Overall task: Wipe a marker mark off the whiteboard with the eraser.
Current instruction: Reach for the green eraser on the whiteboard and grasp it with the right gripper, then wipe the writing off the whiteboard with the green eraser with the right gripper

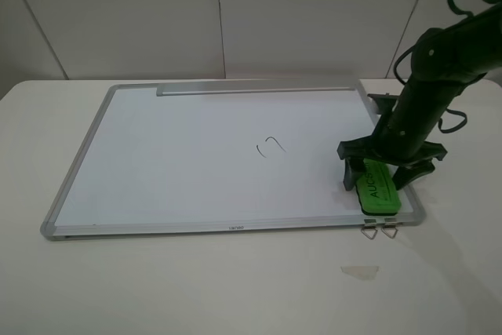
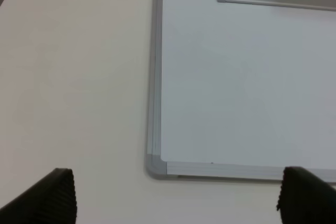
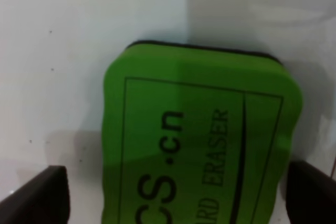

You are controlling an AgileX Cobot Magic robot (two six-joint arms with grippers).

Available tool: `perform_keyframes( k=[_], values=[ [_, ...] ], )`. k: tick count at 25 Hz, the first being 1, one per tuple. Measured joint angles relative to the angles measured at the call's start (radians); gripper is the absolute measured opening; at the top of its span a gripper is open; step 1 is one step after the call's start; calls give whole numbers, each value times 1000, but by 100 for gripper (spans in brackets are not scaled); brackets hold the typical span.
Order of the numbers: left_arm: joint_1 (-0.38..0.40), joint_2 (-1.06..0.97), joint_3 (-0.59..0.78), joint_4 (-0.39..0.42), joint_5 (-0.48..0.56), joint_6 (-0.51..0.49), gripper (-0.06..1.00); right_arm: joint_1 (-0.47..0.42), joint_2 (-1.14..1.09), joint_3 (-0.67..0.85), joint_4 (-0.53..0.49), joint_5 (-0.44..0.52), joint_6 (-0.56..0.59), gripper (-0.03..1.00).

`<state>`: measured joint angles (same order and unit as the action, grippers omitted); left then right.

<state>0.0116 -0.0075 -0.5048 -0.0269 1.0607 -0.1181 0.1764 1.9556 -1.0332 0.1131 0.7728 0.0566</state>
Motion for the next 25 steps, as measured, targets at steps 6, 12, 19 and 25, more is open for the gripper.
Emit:
perform_keyframes(
  k=[6, 12, 19, 25],
  values=[
    [0, 0, 0, 0, 0, 0, 78, 0, 0, -1, -6, 0, 0, 75],
    [0, 0, 0, 0, 0, 0, 78, 0, 0, -1, -8, 1, 1, 60],
    [0, 0, 0, 0, 0, 0, 78, 0, 0, -1, -8, 4, 1, 60],
    [0, 0, 0, 0, 0, 0, 78, 0, -20, -5, -8, 53, 1, 60]
  ],
)
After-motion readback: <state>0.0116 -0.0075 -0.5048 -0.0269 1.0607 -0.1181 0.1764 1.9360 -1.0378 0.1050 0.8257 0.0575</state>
